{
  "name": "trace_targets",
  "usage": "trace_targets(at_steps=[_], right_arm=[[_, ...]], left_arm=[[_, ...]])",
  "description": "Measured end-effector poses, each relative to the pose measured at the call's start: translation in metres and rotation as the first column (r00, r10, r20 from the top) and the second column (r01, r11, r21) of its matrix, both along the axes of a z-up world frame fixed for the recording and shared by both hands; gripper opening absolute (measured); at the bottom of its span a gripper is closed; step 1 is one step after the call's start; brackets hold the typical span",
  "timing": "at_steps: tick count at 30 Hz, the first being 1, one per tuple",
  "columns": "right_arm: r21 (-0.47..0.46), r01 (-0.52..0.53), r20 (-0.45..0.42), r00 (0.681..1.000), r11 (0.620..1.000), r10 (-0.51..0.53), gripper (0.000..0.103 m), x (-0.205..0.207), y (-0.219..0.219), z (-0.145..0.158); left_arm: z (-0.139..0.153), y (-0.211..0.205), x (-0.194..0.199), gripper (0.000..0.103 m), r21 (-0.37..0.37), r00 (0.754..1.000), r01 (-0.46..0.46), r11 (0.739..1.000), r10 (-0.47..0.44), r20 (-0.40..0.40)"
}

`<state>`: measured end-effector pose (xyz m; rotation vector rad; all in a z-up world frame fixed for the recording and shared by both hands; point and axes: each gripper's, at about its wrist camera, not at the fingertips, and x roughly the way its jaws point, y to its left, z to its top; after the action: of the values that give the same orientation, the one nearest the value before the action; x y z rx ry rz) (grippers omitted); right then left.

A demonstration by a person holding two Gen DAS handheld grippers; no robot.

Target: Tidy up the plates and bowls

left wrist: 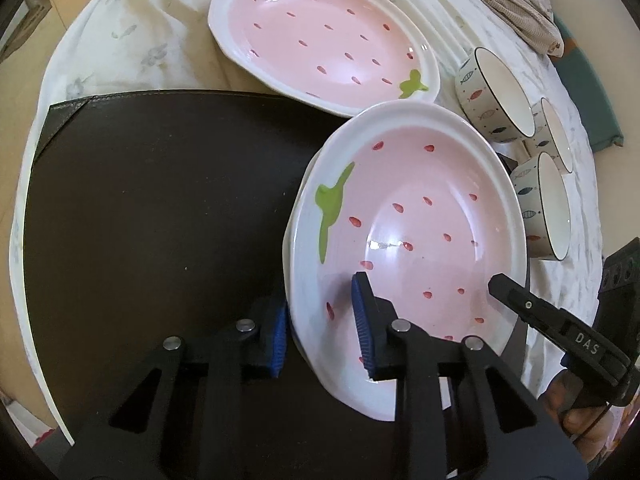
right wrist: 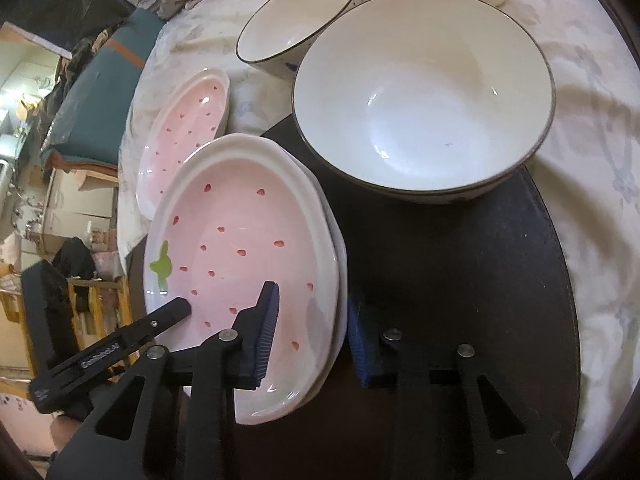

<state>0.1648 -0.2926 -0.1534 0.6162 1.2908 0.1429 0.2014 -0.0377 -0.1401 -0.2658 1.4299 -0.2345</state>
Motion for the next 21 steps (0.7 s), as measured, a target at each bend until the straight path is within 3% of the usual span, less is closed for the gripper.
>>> trace_targets(at_steps=[9,21], right_arm=[[-0.053,-0.066,0.003,0.998,0.996,0.067,0.027,-0.011,0.013,0.002],[-0.067,-0.162,-0.002,0.987,0.985,0.162,0.028,-0.05,0.039,0.005]], left_arm=[[0.009,0.004,-0.022,0.023,0.101,0.999,0.037,0.994,-0.038,0.011],[0.018,0.033,-0.057,0.022,0.139,0.999,0.041,0.989,-0.043,0.007]])
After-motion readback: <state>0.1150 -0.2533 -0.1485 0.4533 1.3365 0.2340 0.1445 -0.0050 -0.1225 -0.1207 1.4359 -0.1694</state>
